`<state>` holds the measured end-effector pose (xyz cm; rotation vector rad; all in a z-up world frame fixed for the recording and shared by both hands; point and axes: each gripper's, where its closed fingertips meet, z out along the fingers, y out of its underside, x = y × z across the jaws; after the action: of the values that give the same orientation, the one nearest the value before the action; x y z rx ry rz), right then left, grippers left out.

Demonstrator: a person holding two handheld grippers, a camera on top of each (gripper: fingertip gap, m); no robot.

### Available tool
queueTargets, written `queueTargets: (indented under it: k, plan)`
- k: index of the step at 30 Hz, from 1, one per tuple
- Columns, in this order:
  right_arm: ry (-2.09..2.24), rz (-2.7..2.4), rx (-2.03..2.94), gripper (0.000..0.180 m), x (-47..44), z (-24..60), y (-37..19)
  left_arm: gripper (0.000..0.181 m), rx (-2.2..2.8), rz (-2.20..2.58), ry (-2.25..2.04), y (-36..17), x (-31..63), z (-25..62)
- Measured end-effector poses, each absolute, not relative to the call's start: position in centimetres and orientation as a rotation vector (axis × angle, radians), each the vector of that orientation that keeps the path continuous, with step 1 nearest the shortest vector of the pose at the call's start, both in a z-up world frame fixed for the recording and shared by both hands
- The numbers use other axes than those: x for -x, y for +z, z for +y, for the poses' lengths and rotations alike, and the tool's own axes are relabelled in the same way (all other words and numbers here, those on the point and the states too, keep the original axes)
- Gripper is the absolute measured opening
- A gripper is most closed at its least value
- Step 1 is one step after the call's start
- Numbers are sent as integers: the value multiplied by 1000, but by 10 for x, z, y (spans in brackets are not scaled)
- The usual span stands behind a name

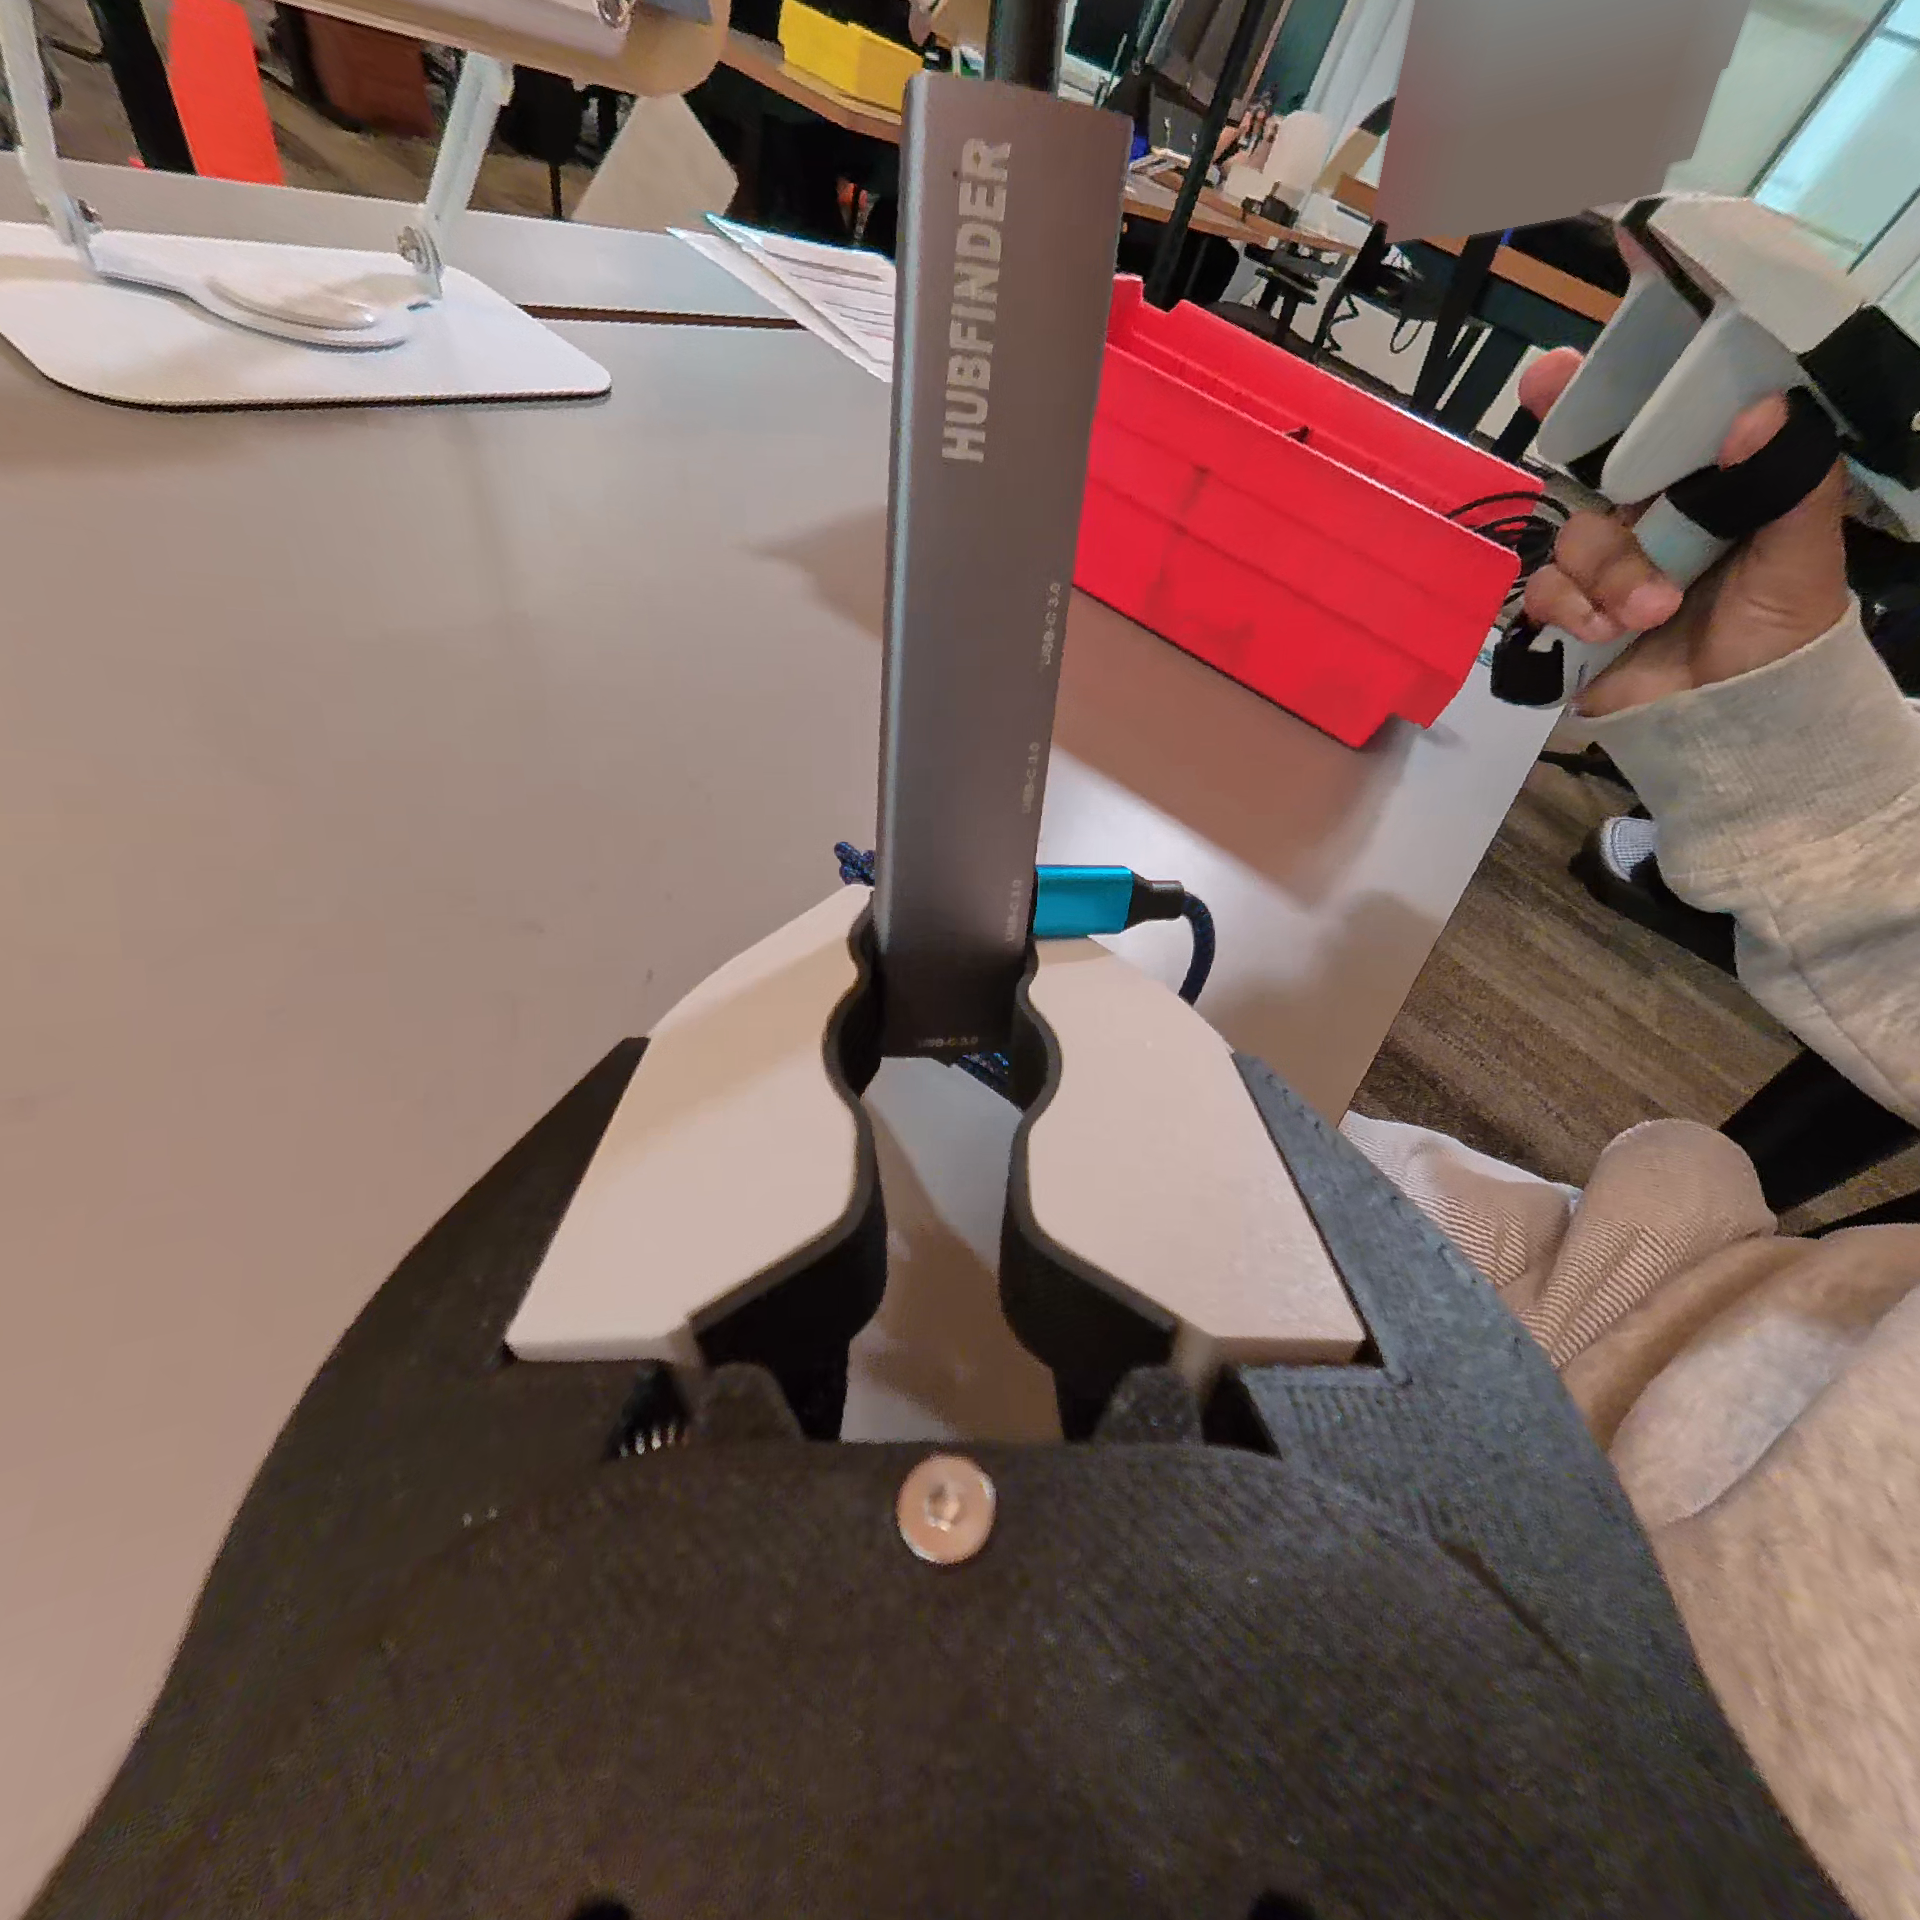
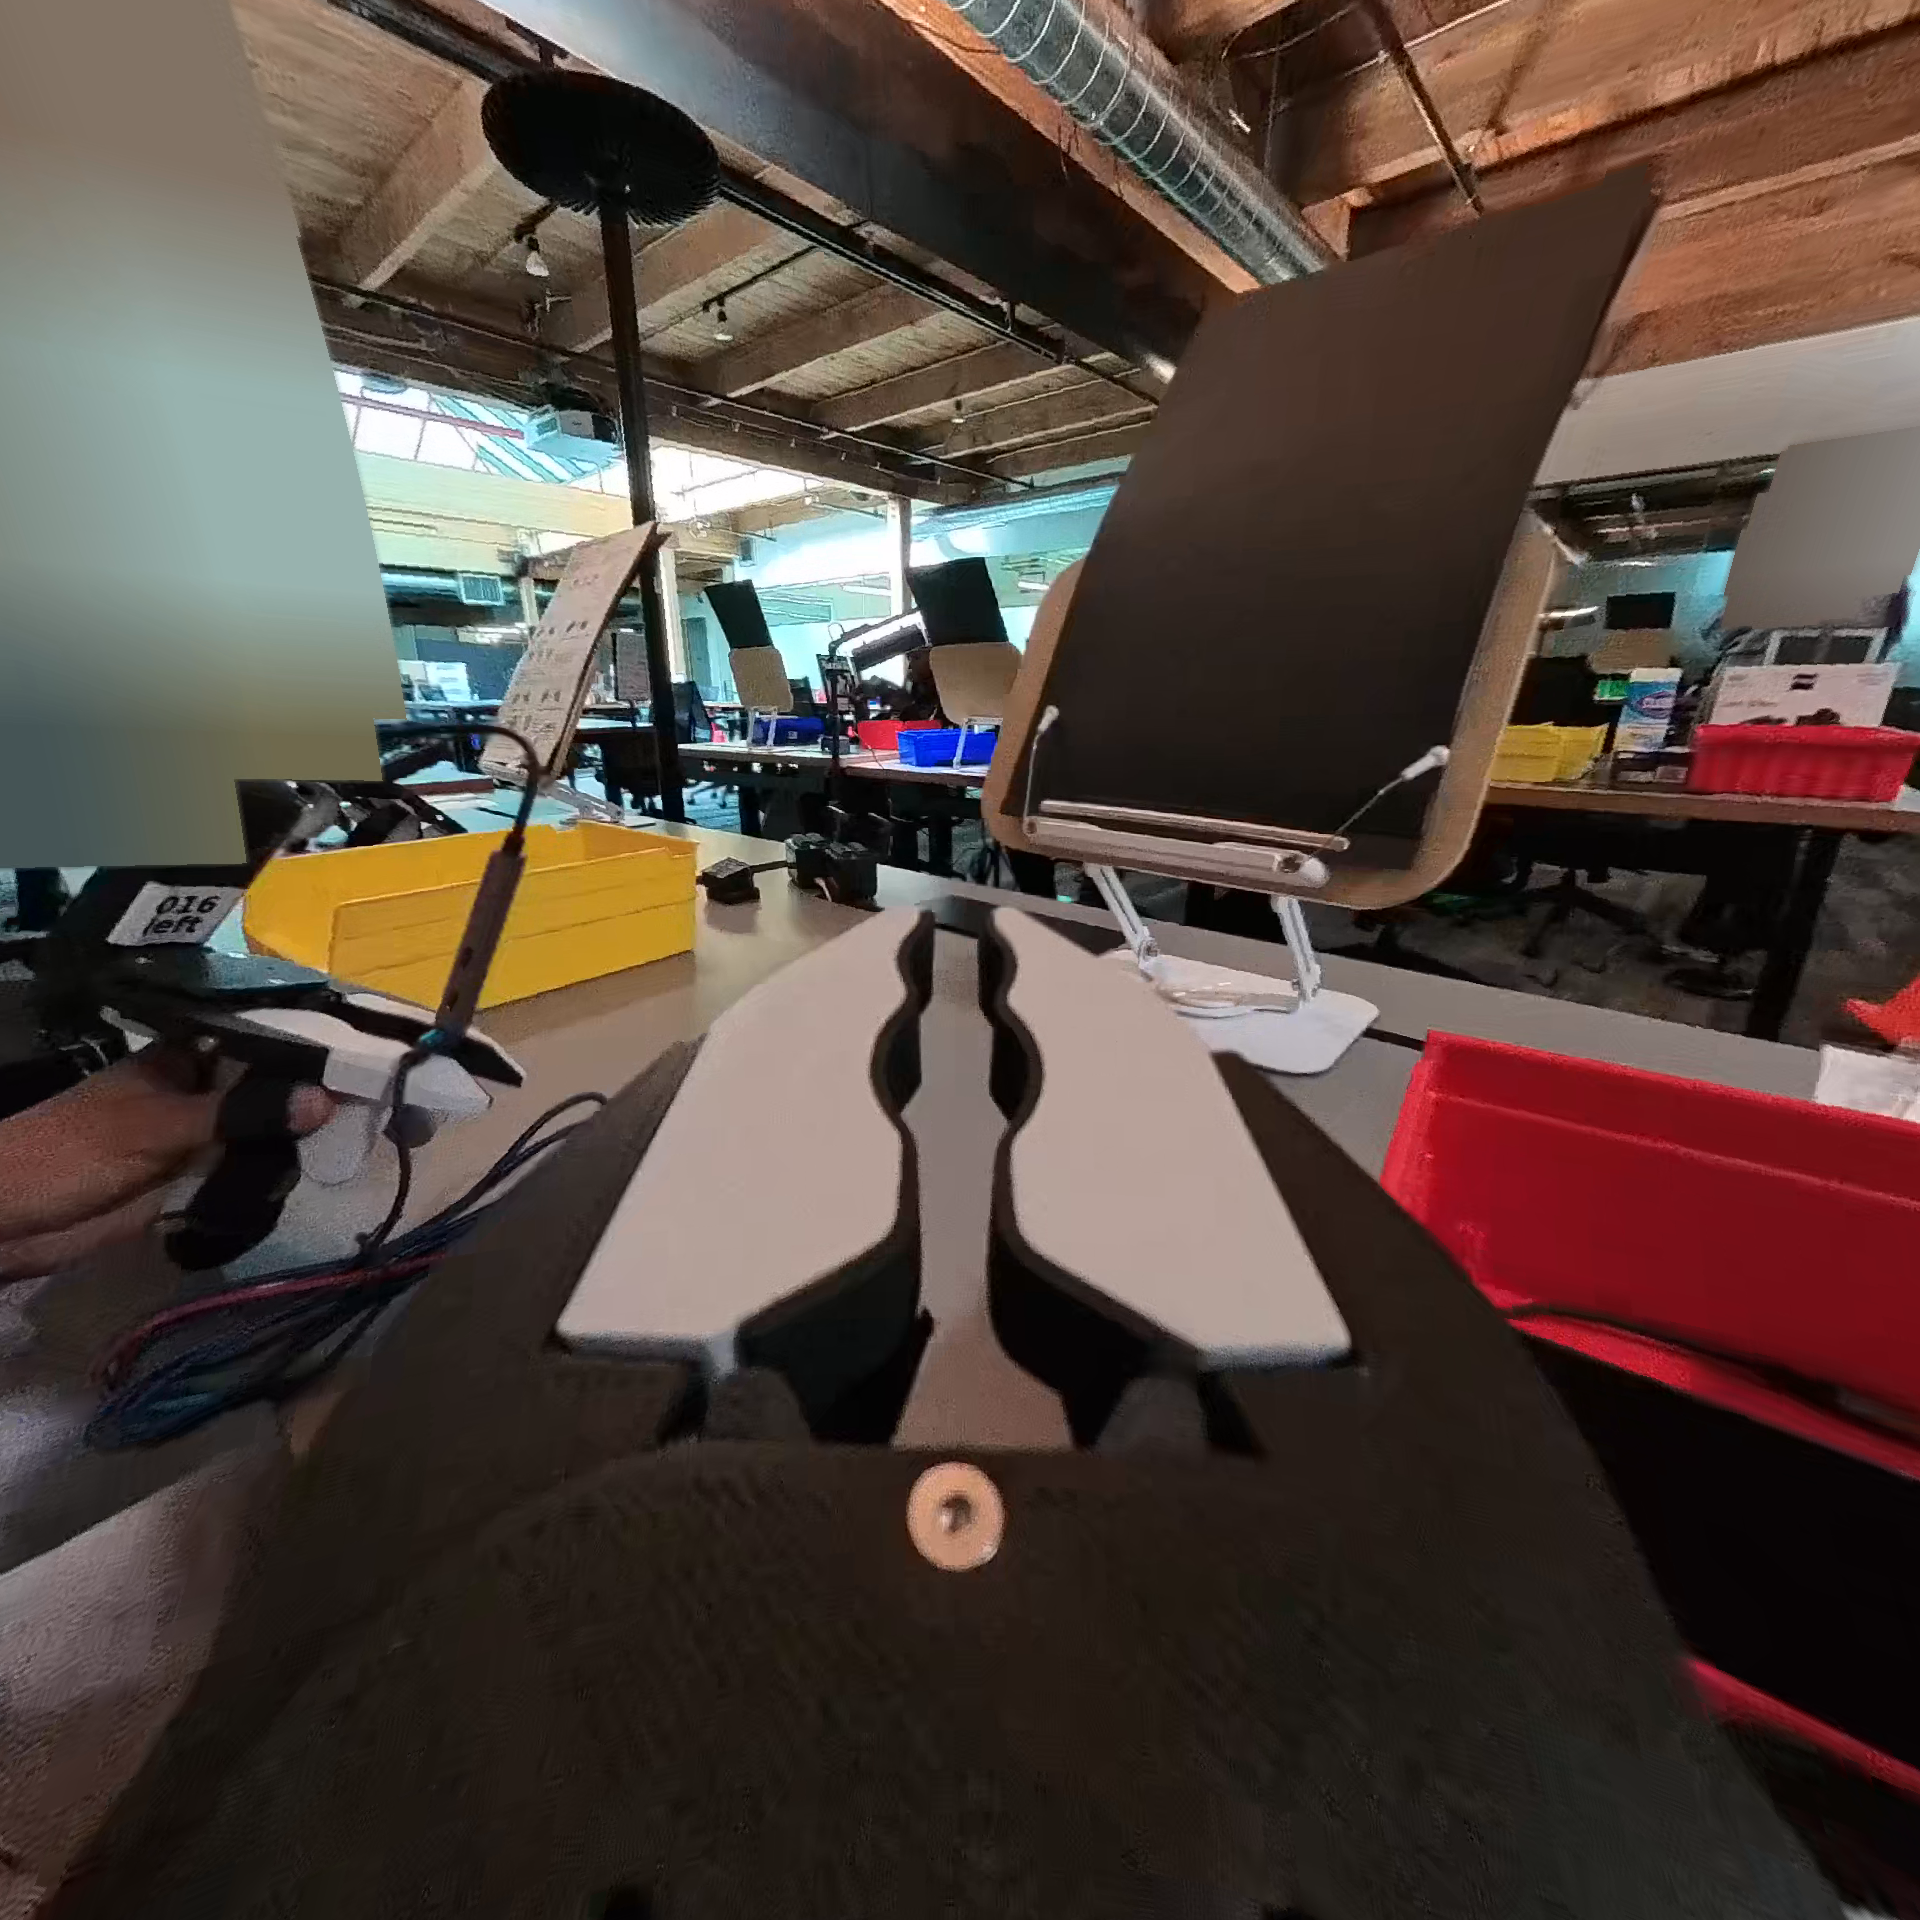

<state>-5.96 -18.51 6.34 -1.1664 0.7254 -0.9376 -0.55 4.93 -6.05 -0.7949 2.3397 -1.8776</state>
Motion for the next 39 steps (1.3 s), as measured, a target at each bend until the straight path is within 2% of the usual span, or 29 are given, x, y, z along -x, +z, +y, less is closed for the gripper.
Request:
queueTargets:
  k: [12,23,39]
  plan:
    - [-951,770,1259,6,70,-187,41,21,822,2352,-1992,-56,-8,34]
    - [-1033,844,1204,6,98,-214,43,21,926,2354,-2181,-52,-21,10]
    - [-909,695,1277,6,72,-158,44,21,1045,2255,-2123,-55,-15,53]
